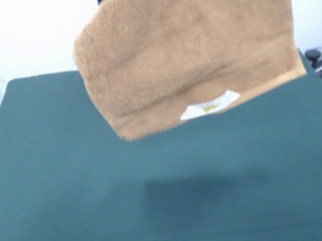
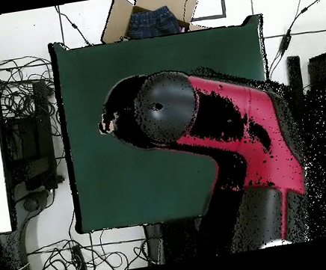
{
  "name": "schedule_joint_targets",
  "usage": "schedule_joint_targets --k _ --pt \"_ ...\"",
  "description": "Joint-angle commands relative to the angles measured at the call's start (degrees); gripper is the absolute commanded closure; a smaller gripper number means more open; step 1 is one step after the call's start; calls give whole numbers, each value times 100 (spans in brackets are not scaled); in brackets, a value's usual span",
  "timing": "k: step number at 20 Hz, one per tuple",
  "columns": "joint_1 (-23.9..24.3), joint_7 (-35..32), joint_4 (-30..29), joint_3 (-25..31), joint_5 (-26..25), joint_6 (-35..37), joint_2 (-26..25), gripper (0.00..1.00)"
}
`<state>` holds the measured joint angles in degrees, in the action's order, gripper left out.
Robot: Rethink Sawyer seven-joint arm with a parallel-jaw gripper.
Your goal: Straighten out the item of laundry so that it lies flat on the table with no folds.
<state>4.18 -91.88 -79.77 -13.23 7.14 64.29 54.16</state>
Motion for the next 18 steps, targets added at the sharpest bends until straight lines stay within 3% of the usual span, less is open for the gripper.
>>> schedule_joint_targets --k 1,9,18 --pt "86 0 168 876 -252 -149 -864 100" --pt "277 390 -158 1179 -429 -1280 -1184 100" --pt "278 311 857 1437 -765 -988 -1954 100"
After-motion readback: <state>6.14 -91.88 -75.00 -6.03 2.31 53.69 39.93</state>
